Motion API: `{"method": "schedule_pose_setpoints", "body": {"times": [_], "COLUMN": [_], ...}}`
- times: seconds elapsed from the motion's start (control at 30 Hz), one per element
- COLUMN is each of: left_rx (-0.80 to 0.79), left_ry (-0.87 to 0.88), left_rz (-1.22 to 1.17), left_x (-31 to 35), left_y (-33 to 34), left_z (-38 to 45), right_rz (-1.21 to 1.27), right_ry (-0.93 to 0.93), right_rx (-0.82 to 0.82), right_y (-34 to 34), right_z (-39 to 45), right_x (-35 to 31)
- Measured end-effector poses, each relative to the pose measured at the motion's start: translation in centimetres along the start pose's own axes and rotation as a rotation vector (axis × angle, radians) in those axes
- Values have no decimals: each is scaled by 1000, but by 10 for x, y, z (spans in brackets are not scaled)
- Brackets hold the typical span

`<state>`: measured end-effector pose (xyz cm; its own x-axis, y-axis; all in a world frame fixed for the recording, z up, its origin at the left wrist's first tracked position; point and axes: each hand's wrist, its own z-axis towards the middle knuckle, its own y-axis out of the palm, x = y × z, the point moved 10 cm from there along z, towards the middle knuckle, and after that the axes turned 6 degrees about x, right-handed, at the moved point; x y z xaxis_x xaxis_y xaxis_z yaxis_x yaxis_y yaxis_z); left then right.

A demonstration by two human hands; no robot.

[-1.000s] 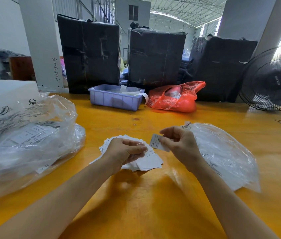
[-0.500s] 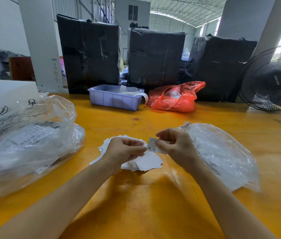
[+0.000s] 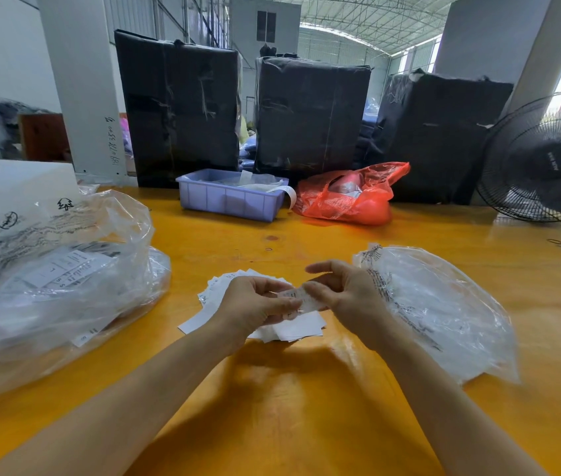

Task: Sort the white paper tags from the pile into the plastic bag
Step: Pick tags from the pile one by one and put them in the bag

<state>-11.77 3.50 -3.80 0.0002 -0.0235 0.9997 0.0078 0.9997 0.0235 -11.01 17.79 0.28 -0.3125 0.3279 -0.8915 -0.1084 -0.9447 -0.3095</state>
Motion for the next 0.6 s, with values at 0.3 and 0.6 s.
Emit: {"method": "schedule_pose_setpoints", "body": {"times": [0.3, 0.6], "left_rx": [118, 178], "left_ry": [-24, -198], "left_rz": [-53, -351], "left_x": [-5, -12], "left_y": [-11, -14], "left_z": [3, -1], "right_rz": [-24, 191], "right_ry": [-20, 125], "right_rx": [4, -56], "right_y": [13, 34], "right_z": [-7, -16], "right_x": [-5, 4]}}
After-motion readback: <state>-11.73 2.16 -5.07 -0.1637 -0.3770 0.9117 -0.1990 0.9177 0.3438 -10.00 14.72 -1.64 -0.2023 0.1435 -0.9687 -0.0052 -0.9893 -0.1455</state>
